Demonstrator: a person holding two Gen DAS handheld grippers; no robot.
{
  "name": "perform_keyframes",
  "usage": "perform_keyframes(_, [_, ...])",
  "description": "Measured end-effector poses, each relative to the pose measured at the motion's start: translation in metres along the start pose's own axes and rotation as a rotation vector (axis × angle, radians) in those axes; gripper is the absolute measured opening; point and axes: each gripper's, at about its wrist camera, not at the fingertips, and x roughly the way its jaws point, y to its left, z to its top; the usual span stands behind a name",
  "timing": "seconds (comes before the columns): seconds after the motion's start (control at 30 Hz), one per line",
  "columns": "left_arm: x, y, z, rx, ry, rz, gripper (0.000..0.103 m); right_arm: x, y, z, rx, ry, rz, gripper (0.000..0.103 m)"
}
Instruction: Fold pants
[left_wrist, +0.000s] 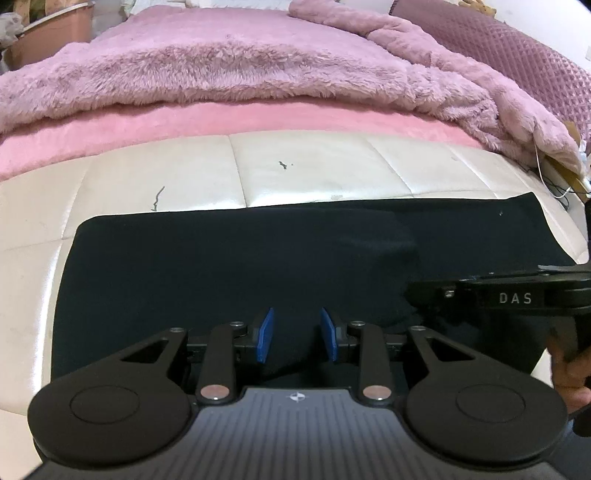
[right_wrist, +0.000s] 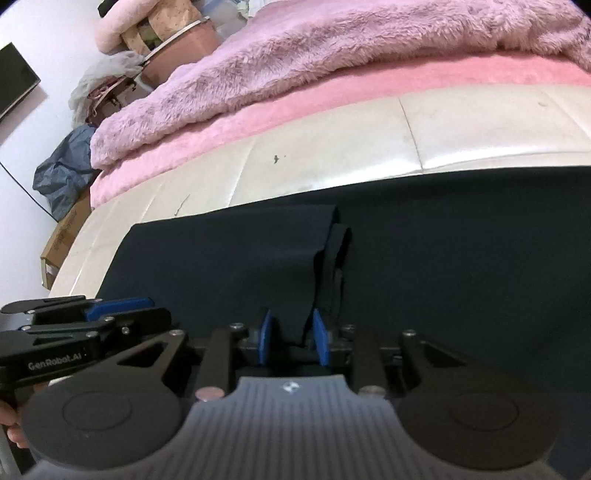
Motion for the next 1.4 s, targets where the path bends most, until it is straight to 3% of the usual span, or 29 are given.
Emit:
perform_keyframes(0.2, [0.002,-0.012,0.010,0.030,0.001,-0.046,0.035,-0.029,0.004,0.007,0.010,-0.059,0.038,0.000])
perform_keyframes(0.47, [0.032,-0.028,0.005,0.071,0.043,-0.045,0.028,-0.013,-0.008,-0.010,0.065,0.014,-0.017,0.001])
perform_keyframes(0.53, [0.032,-0.027,0.007,0.048,0.038,-0.048,0.028,-0.019,-0.010,-0.008,0.067,-0.019,-0.022,0.007])
perform_keyframes(0.6, [0.032,-0.026,0.010,0.030,0.027,-0.064,0.028,-0.025,-0.013,-0.004,0.071,-0.052,0.000,0.031])
perform_keyframes(0.83, [0.046,-0.032,0.022,0.028,0.037,-0.081,0.028,-0.004,-0.034,0.017,0.137,-0.060,0.062,0.033])
perform_keyframes(1.07, [0.051,-0.033,0.021,0.019,0.034,-0.102,0.028,0.021,-0.049,0.011,0.267,-0.064,0.198,0.031])
perform_keyframes(1.2, [0.050,-0.031,0.022,0.019,0.035,-0.106,0.028,0.028,-0.061,0.006,0.350,-0.056,0.246,0.002])
perform_keyframes(1.3, [0.040,-0.028,0.025,-0.003,0.014,-0.102,0.028,0.026,-0.064,0.006,0.392,-0.059,0.257,0.000])
perform_keyframes(1.4, [0.011,-0.017,0.029,-0.040,-0.061,-0.082,0.028,0.009,-0.042,0.020,0.313,-0.084,0.236,0.000])
